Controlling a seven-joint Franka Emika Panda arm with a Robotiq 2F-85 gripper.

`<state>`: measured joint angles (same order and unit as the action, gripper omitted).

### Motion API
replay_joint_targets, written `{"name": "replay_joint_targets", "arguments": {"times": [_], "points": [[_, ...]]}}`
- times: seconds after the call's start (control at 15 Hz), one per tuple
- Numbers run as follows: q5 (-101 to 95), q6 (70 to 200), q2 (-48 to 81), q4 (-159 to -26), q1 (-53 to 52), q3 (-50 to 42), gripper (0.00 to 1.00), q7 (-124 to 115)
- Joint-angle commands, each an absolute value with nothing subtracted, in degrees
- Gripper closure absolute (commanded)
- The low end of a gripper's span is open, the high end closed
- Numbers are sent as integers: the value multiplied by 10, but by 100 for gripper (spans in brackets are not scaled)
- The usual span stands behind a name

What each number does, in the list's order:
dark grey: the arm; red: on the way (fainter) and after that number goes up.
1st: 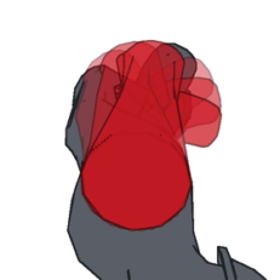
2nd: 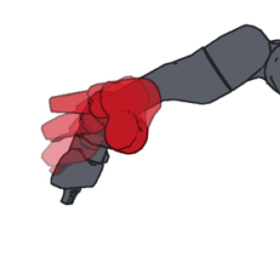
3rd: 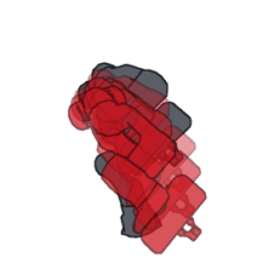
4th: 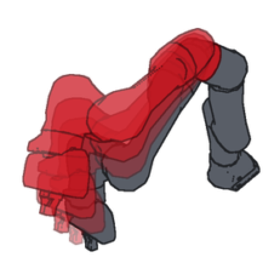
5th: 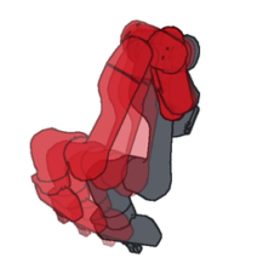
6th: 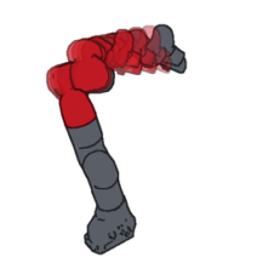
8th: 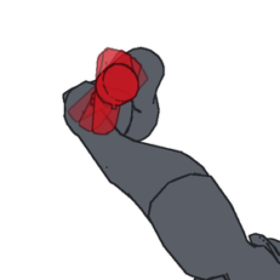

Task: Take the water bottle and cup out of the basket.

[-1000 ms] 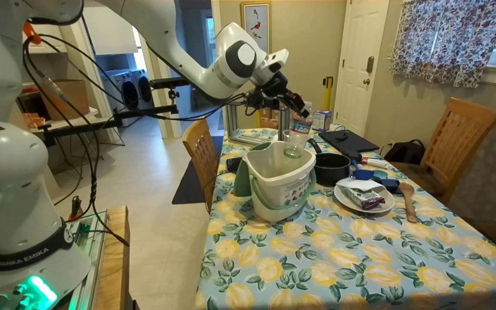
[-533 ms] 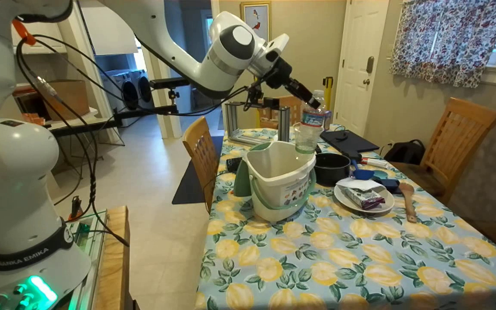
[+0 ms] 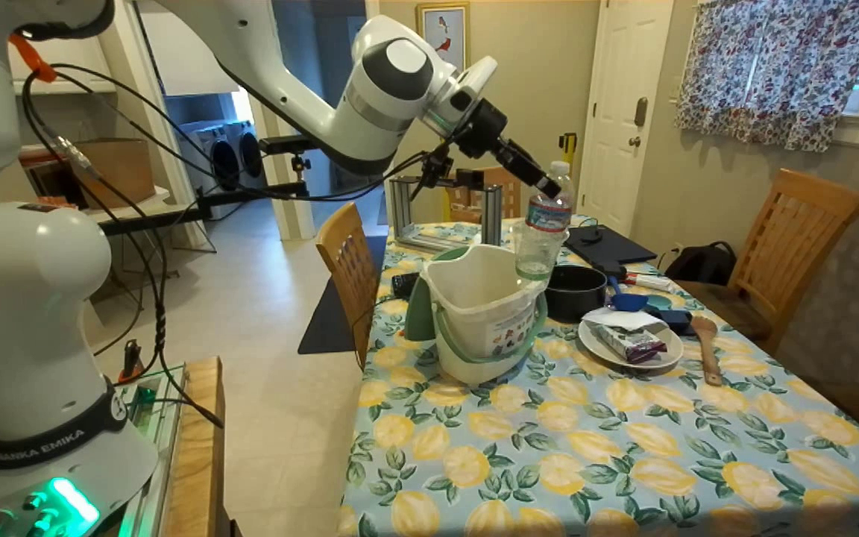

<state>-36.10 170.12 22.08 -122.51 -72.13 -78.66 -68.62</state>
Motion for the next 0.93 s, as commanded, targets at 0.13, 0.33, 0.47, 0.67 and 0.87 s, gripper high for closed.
{"name": "replay_joint_targets", "arguments": {"times": [0.13, 0.33, 0.47, 0.67, 0.87], "points": [[-241, 1714, 256, -1281, -737, -817, 92, -668], [-177, 1713, 274, -1301, -729, -816, 92, -650], [-141, 1710, 283, -1308, -719, -808, 92, -634], [-97, 1705, 295, -1308, -695, -784, 92, -606], [-66, 1703, 304, -1301, -651, -745, 92, -580]]}}
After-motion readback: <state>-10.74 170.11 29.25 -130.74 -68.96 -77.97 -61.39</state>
